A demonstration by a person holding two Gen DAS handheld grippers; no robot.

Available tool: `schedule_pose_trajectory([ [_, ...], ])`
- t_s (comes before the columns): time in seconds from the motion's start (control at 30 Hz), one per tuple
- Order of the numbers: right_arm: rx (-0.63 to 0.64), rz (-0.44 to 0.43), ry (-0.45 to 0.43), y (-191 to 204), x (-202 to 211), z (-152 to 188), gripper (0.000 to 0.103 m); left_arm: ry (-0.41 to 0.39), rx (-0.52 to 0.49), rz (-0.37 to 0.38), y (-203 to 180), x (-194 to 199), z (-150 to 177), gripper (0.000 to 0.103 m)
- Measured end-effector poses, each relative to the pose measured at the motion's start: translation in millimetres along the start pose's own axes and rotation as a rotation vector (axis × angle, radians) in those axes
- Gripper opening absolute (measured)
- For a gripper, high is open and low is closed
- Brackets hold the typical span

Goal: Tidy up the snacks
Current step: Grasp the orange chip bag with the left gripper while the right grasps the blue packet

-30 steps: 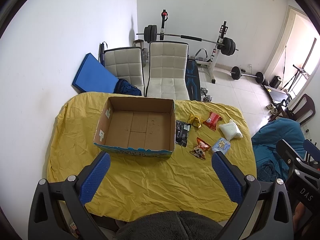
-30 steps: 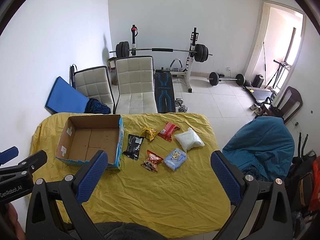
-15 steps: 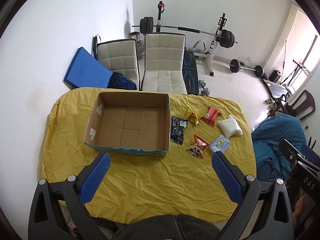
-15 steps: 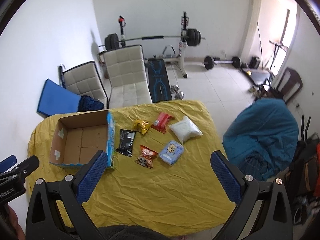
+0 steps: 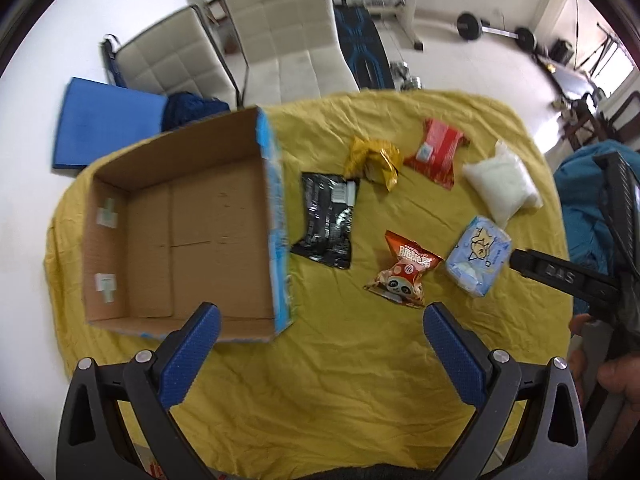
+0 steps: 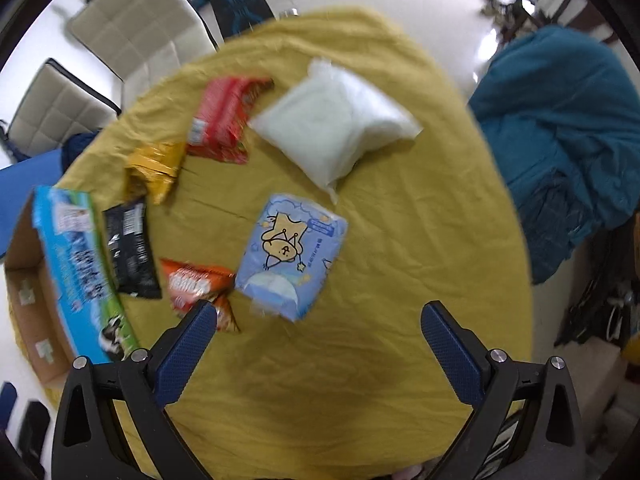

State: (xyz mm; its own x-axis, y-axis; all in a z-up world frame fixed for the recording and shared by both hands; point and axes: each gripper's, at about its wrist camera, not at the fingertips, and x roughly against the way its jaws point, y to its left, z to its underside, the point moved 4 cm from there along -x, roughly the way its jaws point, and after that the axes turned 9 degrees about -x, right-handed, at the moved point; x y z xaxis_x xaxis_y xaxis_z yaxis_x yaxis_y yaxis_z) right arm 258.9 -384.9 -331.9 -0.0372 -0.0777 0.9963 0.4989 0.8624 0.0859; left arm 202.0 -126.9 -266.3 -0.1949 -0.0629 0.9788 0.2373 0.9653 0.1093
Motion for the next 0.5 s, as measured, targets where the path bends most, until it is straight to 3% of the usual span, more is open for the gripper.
schedule_pose_trajectory([
  [0.1,-0.078,-0.015,0.099,7.5,-56.2,-16.8,0.103,0.076,-0.024,0.021,-16.0,-44.7,-15.7,0.103],
  [0.27,-0.194,-0.056,0.212,13.7,-114.8,-25.1,0.100,0.159,-0.013,0.030,-21.7,-86.4,-23.1,0.103],
  [0.33,-0.159,-0.011,0.241,15.6,-130.7,-23.8,0.081,0.186,-0.018,0.036,-23.1,-98.2,-20.6,0.103],
  [0.43,-0.048,0.005,0.242,15.6,-132.7,-19.2,0.070,0.218,-0.052,0.059,-30.7,-110.9,-14.1,0.103],
  [0.5,0.068,0.054,0.241,12.0,-129.6,-12.3,0.069,0.227,-0.068,0.102,-38.3,-116.7,-10.1,0.103],
])
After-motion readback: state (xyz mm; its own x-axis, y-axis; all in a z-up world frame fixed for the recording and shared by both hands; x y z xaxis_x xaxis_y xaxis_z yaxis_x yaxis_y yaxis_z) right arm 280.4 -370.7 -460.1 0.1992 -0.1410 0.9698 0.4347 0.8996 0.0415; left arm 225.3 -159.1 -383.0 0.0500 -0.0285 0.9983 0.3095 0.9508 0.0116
